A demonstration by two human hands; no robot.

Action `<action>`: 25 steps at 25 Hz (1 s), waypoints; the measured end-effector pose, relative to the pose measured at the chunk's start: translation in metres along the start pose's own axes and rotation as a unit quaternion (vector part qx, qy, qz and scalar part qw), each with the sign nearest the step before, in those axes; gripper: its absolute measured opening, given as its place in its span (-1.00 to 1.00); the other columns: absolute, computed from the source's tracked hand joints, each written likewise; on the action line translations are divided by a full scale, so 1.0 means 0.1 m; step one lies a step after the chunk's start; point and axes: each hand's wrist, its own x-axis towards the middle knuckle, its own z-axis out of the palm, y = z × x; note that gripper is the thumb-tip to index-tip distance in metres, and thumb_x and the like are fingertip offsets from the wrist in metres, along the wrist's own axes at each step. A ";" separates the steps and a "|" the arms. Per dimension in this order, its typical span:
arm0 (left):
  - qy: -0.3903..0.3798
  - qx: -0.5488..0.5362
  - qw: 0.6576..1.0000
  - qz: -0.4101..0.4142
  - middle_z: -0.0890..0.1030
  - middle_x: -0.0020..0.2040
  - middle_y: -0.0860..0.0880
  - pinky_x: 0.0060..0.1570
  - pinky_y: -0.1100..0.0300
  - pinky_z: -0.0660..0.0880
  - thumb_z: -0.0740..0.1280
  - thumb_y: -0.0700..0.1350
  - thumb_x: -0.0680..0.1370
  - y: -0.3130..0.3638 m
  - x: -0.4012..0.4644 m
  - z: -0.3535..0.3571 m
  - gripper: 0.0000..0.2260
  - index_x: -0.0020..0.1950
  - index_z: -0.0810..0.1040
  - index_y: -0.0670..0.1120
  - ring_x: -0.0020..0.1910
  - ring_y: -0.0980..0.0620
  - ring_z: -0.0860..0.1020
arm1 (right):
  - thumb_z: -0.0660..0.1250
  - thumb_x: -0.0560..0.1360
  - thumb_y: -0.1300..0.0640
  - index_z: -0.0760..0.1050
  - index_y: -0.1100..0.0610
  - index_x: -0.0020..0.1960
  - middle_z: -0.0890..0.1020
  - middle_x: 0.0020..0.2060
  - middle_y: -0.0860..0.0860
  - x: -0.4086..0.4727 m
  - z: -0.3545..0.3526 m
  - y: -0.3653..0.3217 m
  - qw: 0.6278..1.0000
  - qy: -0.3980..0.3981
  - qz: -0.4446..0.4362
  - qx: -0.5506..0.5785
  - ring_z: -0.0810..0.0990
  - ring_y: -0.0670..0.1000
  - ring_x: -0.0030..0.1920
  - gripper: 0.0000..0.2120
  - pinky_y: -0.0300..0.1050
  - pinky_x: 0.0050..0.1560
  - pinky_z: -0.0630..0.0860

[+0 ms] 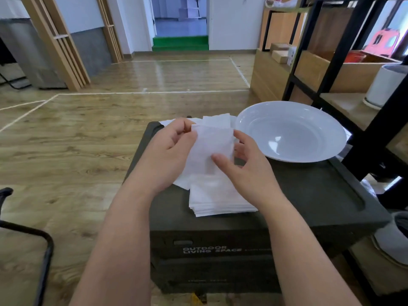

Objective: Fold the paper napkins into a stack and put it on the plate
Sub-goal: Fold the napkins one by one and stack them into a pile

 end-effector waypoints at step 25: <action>-0.001 0.266 0.924 -0.275 0.62 -0.27 -0.07 -0.36 0.23 0.35 0.39 0.03 0.48 -0.39 0.03 0.22 -0.76 -0.27 0.49 -0.09 -0.30 0.00 0.52 | 0.35 0.45 -0.03 0.51 0.18 -0.21 0.48 -0.35 -0.02 0.09 -0.10 0.27 0.955 0.053 0.116 -0.269 0.36 -0.11 -0.42 -0.73 -0.27 -0.45 0.27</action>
